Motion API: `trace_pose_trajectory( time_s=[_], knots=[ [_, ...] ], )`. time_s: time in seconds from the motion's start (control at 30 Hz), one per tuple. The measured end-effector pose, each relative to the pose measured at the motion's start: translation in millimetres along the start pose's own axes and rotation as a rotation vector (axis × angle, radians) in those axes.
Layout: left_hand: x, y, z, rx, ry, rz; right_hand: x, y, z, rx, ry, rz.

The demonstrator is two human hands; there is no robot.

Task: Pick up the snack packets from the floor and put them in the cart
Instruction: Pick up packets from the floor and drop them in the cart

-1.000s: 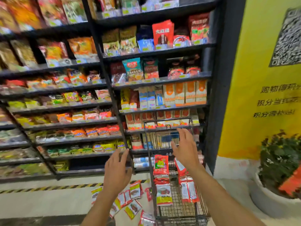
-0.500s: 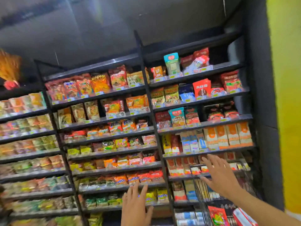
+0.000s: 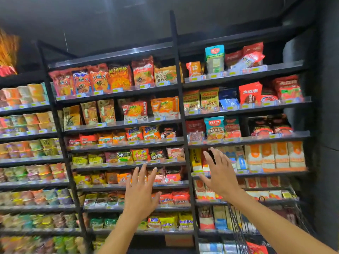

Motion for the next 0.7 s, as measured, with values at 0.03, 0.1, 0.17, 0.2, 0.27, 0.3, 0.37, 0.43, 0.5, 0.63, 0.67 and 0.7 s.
trace_pose_trajectory(
  time_s=[0.03,0.1,0.17,0.2,0.27,0.3,0.37,0.43,0.5,0.63,0.67,0.7],
  knots=[
    [12,8,7,0.011,0.000,0.009,12,12,1,-0.004,-0.004,0.002],
    [41,22,22,0.019,0.007,0.003,38,33,5,-0.003,-0.010,-0.028],
    [71,33,35,0.042,0.015,-0.035,67,51,11,-0.007,-0.014,-0.054],
    [84,38,42,0.056,0.020,-0.041,80,61,14,-0.010,-0.015,-0.058],
    [106,53,54,0.061,0.023,-0.034,104,82,19,-0.019,-0.008,-0.055],
    [116,63,60,0.053,0.021,-0.026,115,92,21,-0.025,-0.003,-0.054],
    [138,84,70,0.034,0.031,-0.026,140,112,28,-0.036,-0.005,-0.062],
    [162,104,80,0.010,0.053,-0.051,169,133,36,-0.044,-0.017,-0.082],
    [186,126,93,-0.014,0.071,-0.064,196,157,46,-0.056,-0.002,-0.076],
    [232,183,124,-0.069,0.107,-0.087,237,218,67,-0.048,0.070,-0.103],
    [242,201,132,-0.074,0.124,-0.091,245,234,72,-0.052,0.078,-0.124],
    [253,220,141,-0.074,0.143,-0.092,250,251,76,-0.062,0.079,-0.142]
  ],
)
Point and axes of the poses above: each hand's wrist, its own x-axis towards the middle knuckle, its own y-axis out of the palm, z = x × y, the point moved 4 cm from there along x, towards the middle knuckle, and after that the axes turned 1 degree about z, right-handed, at the moved point
